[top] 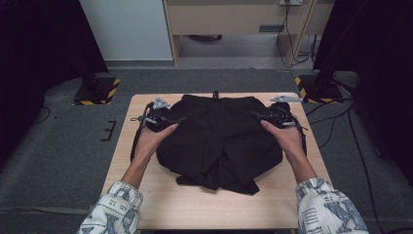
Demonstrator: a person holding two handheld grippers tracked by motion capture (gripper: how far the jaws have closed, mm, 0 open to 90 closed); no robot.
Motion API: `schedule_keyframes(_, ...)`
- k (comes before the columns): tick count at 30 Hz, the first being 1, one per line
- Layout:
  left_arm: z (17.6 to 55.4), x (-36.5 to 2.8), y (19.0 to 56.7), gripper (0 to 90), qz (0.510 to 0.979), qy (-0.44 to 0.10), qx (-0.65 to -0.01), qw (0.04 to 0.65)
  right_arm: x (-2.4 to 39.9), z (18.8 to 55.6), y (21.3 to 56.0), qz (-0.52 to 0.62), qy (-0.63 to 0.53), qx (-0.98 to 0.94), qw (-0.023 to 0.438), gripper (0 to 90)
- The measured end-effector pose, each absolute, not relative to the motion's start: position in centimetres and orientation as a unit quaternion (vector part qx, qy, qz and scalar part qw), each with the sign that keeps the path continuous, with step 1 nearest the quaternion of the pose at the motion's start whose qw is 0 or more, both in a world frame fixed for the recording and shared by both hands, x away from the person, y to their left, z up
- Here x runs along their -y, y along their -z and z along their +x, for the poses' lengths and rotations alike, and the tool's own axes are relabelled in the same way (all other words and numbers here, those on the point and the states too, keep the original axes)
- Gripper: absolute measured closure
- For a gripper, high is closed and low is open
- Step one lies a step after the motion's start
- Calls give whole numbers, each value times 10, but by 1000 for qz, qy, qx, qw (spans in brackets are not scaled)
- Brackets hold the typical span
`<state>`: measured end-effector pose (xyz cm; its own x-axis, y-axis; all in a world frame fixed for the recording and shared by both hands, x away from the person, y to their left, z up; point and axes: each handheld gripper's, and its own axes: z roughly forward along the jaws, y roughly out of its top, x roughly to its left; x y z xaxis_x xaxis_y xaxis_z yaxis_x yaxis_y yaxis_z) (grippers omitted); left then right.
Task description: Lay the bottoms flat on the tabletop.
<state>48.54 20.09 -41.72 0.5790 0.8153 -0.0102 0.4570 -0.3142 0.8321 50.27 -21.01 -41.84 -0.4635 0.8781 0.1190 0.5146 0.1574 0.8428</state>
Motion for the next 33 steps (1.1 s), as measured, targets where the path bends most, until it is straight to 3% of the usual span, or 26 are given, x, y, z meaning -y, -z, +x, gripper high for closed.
schedule_keyframes(4, 472, -197, 422, 155, 790, -204, -393, 423, 210, 488, 422, 465, -447, -738, 198, 306)
schedule_keyframes(11, 441, -196, 442, 127, 794, -190, -374, 439, 213, 446, 438, 442, -469, -742, 183, 268)
schedule_keyframes(18, 424, -202, 462, 122, 783, -193, -376, 457, 216, 426, 450, 438, -470, -742, 189, 260)
schedule_keyframes(23, 404, -208, 476, 110, 789, -221, -376, 432, 217, 407, 466, 425, -463, -754, 191, 341)
schedule_keyframes(30, 378, -221, 492, 123, 788, -214, -398, 418, 223, 390, 484, 418, -452, -762, 203, 329)
schedule_keyframes(33, 366, -223, 495, 151, 788, -215, -407, 409, 228, 377, 490, 413, -447, -768, 198, 472)
